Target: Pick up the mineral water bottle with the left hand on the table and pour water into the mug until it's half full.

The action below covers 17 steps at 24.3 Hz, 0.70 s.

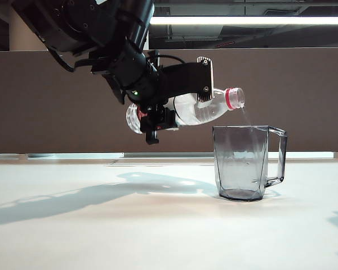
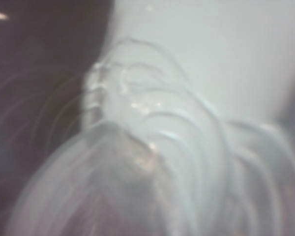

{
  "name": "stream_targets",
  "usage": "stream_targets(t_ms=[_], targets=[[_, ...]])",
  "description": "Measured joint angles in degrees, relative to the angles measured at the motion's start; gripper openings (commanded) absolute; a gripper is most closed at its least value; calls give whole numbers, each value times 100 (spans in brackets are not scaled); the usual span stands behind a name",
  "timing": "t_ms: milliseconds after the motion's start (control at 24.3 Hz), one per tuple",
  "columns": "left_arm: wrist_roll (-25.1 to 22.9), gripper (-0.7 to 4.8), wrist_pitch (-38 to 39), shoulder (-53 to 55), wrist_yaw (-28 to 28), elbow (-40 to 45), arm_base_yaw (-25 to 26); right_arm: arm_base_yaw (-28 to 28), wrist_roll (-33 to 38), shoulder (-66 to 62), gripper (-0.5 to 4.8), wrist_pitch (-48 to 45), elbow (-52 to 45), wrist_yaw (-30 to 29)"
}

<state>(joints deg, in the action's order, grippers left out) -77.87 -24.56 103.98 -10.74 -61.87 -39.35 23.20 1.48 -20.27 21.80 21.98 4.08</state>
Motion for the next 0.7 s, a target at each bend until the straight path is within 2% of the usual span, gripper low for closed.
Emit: stream_targets(t_ms=[82, 411, 699], targets=[[-229, 232, -160, -2, 0, -13, 0, 0, 0, 2, -5, 0, 0, 0], [-468, 232, -162, -2, 0, -13, 0, 2, 0, 0, -5, 0, 0, -2], [-485, 232, -162, -2, 0, -13, 0, 2, 0, 2, -5, 0, 0, -2]])
